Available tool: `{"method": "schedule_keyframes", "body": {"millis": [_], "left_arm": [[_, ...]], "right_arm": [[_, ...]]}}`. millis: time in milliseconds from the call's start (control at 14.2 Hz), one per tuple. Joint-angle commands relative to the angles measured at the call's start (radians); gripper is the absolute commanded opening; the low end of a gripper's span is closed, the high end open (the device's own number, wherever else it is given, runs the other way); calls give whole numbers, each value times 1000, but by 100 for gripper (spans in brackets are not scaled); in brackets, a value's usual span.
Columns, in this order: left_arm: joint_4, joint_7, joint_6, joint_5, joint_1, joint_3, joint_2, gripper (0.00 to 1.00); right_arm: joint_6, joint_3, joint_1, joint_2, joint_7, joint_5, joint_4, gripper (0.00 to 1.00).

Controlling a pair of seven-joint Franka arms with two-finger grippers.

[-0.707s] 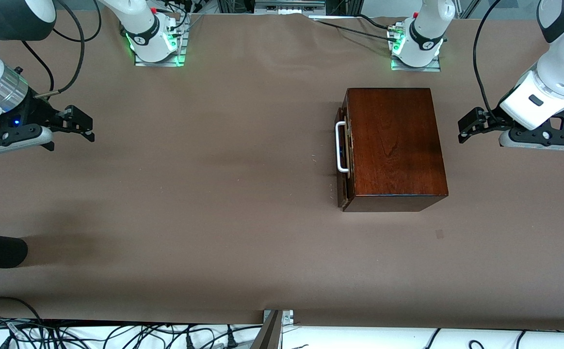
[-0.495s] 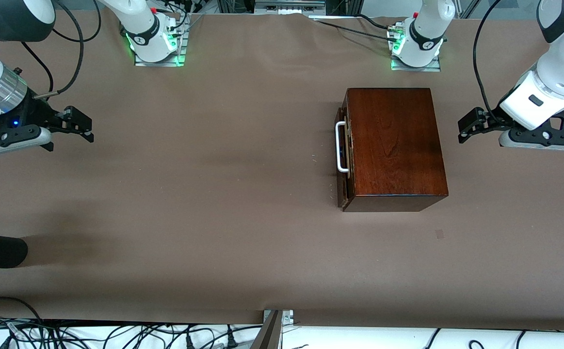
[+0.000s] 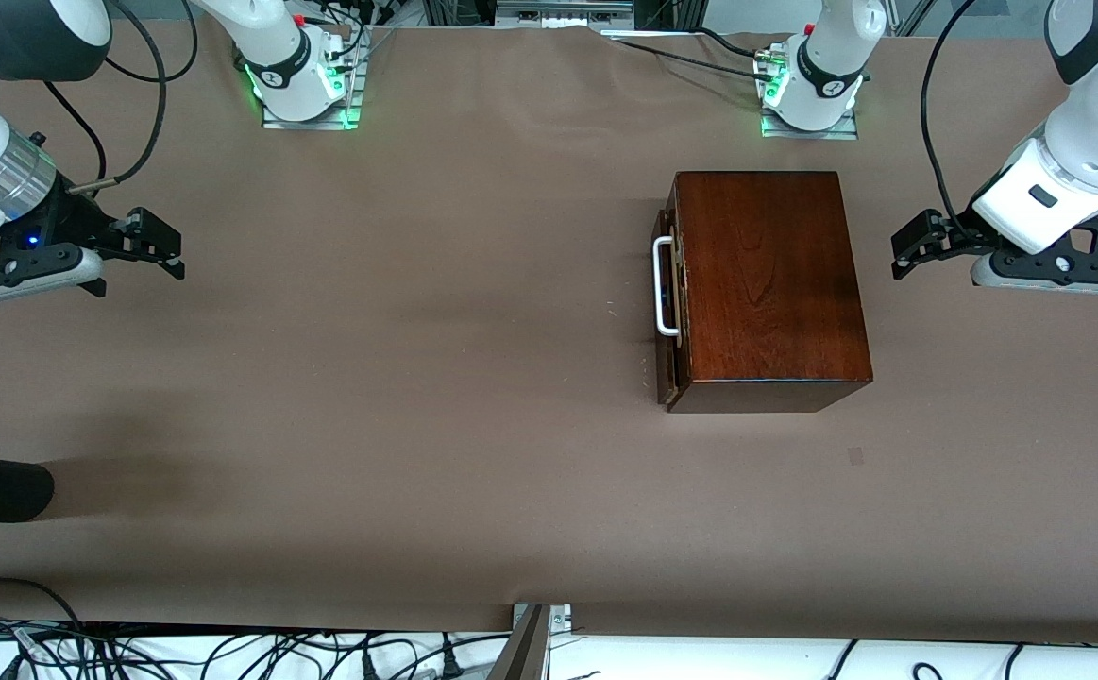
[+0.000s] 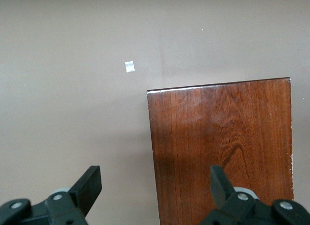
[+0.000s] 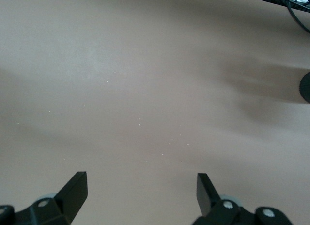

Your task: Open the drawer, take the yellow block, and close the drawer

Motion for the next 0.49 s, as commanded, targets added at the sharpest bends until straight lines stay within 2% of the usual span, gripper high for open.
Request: {"method": "schedule_keyframes", "body": {"millis": [0,424], "left_arm": [[29,-4,-24,-5,-5,0,13,100],[26,-4,-25,-7,-4,0,13,100]], "right_arm": [[-4,5,-3,4,9,2,14,100],[-2,4,-4,5,9,2,12,100]]}}
